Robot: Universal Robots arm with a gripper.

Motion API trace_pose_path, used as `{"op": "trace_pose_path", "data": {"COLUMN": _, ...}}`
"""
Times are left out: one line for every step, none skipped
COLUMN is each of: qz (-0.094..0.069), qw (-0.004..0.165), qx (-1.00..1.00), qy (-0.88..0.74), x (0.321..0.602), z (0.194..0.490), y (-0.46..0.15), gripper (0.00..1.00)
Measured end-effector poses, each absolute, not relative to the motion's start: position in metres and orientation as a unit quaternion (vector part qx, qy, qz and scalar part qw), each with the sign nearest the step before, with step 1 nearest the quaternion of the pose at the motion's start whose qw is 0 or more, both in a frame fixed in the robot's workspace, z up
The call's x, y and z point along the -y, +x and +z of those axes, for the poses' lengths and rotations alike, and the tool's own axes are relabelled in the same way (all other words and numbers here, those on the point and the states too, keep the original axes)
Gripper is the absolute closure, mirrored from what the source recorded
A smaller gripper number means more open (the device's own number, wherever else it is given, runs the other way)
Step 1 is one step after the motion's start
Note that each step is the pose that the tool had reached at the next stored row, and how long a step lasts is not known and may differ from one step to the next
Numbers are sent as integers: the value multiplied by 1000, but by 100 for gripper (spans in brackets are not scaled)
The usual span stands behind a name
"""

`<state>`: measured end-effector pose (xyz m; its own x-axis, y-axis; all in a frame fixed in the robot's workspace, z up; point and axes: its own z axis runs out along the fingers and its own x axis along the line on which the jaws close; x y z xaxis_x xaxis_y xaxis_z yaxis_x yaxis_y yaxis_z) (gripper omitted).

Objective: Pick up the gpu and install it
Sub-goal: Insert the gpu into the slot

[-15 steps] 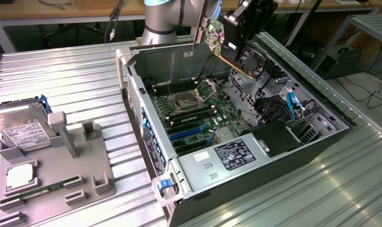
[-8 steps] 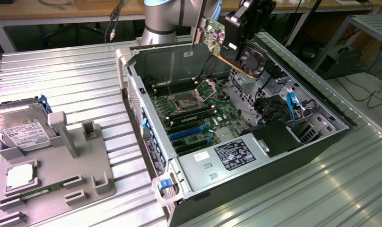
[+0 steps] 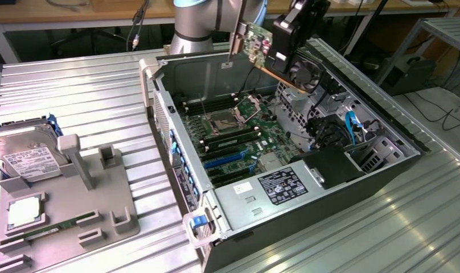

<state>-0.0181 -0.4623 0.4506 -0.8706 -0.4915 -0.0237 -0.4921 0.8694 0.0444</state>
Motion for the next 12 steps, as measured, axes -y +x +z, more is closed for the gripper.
{"op": "trace_pose_path", "data": {"qz": 25, "qw": 6, "qx": -966, "qy": -259, "x": 462, "z": 451, "y": -18, "gripper": 72}}
{"op": "trace_pose_path", "data": {"qz": 25, "qw": 6, "qx": -964, "qy": -263, "x": 462, "z": 451, "y": -18, "gripper": 72}}
{"op": "trace_pose_path", "data": {"qz": 25, "qw": 6, "qx": -963, "qy": -268, "x": 462, "z": 451, "y": -18, "gripper": 72}}
{"op": "trace_pose_path", "data": {"qz": 25, "qw": 5, "qx": -962, "qy": -272, "x": 462, "z": 451, "y": -18, "gripper": 72}}
{"op": "trace_pose_path", "data": {"qz": 25, "qw": 5, "qx": -961, "qy": -276, "x": 463, "z": 451, "y": -18, "gripper": 72}}
{"op": "trace_pose_path", "data": {"qz": 25, "qw": 5, "qx": -959, "qy": -281, "x": 463, "z": 451, "y": -18, "gripper": 72}}
{"op": "trace_pose_path", "data": {"qz": 25, "qw": 5, "qx": -958, "qy": -286, "x": 463, "z": 451, "y": -18, "gripper": 72}}
{"op": "trace_pose_path", "data": {"qz": 26, "qw": 5, "qx": -956, "qy": -292, "x": 463, "z": 451, "y": -18, "gripper": 72}}
{"op": "trace_pose_path", "data": {"qz": 26, "qw": 5, "qx": -954, "qy": -299, "x": 463, "z": 451, "y": -18, "gripper": 72}}
{"op": "trace_pose_path", "data": {"qz": 26, "qw": 5, "qx": -952, "qy": -304, "x": 463, "z": 451, "y": -18, "gripper": 72}}
{"op": "trace_pose_path", "data": {"qz": 26, "qw": 5, "qx": -951, "qy": -309, "x": 463, "z": 451, "y": -18, "gripper": 72}}
{"op": "trace_pose_path", "data": {"qz": 27, "qw": 5, "qx": -949, "qy": -314, "x": 463, "z": 451, "y": -18, "gripper": 72}}
